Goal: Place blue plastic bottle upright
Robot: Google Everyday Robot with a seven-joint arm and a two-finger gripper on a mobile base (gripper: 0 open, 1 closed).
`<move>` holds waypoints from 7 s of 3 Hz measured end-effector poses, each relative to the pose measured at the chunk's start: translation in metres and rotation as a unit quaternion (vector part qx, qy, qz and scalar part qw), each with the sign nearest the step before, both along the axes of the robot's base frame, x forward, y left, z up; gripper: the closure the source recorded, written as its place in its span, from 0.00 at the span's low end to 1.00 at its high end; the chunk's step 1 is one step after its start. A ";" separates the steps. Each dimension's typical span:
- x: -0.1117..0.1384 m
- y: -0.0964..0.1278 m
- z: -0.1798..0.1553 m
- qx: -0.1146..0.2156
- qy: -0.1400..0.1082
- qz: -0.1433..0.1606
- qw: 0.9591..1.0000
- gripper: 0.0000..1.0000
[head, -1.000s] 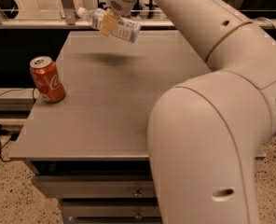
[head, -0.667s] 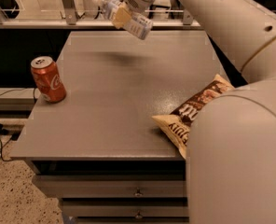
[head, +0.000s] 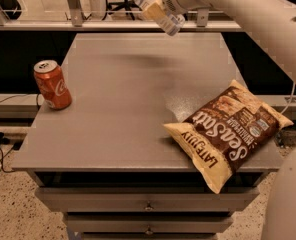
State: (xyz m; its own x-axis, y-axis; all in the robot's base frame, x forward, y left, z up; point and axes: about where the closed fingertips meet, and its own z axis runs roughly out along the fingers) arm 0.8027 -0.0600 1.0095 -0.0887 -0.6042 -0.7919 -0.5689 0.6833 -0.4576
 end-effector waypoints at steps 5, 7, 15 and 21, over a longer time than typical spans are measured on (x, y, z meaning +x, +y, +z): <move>-0.050 -0.152 -0.004 0.111 -0.056 -0.094 0.988 1.00; -0.054 -0.180 -0.002 0.195 -0.079 -0.071 0.975 1.00; -0.037 -0.195 -0.070 0.359 -0.091 -0.004 0.929 1.00; -0.056 -0.209 -0.081 0.405 -0.093 0.011 0.909 1.00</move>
Offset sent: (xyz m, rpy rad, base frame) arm 0.0024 -0.0268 0.0056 0.0356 -0.0615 -0.0206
